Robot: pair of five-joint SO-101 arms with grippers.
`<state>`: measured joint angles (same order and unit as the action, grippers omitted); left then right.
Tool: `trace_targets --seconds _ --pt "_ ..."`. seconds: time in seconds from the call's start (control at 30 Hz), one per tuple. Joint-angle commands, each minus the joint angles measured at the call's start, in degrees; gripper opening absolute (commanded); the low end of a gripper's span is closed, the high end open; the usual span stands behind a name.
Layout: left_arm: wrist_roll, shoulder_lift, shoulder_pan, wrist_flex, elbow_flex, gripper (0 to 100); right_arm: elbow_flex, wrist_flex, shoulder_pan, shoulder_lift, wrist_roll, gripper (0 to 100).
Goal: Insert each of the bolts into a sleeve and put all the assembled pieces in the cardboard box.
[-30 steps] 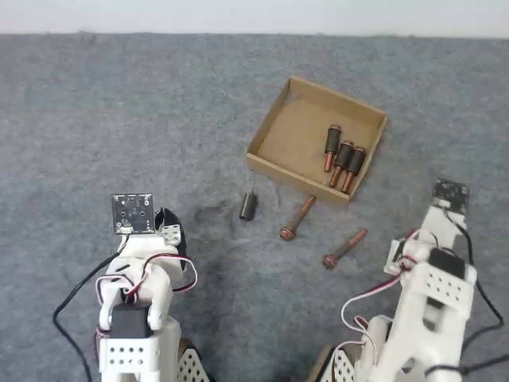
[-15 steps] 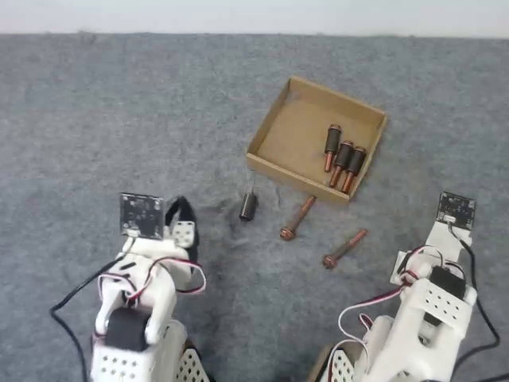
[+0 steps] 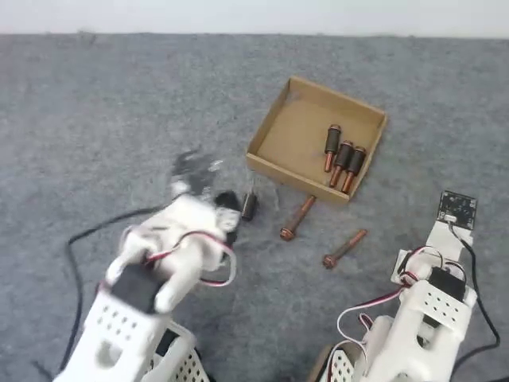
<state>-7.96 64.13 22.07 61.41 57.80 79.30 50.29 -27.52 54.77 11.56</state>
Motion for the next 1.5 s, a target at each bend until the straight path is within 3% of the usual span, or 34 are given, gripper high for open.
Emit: trace_targets --seconds 0.0,0.1,0.27,0.57,0.8,1.17,1.27,1.4,1.47 --pt "0.35 -12.4 7.65 -2.73 -7.6 1 -0.26 -0.66 0.4 1.8 0.7 0.6" --pt "-0.44 -19.08 9.85 -8.88 -7.6 1 -0.26 -0.66 0.4 1.8 0.7 0.6" --pt "-7.65 -31.82 10.46 -18.29 -7.96 1 -0.26 -0.66 0.4 1.8 0.7 0.6" --pt "-7.91 -49.41 13.71 -29.98 -9.45 3 -0.26 -0.92 0.4 1.8 0.7 0.6" --pt "-8.0 -62.24 11.16 -29.19 -16.75 13 -0.26 -1.01 0.48 1.8 0.7 0.6" --pt "-7.47 -72.97 10.46 -12.84 -29.23 13 -0.26 -1.01 0.48 1.8 0.7 0.6" --pt "-1.32 -75.34 12.31 -7.47 -30.29 13 -0.26 -1.01 0.48 1.8 0.7 0.6" --pt "6.24 -76.75 14.42 -2.99 -32.13 2 -0.26 -1.01 0.48 1.8 0.7 0.6" --pt "10.46 -76.75 15.03 -1.41 -32.4 2 -0.26 -1.01 0.48 1.8 0.7 0.6"
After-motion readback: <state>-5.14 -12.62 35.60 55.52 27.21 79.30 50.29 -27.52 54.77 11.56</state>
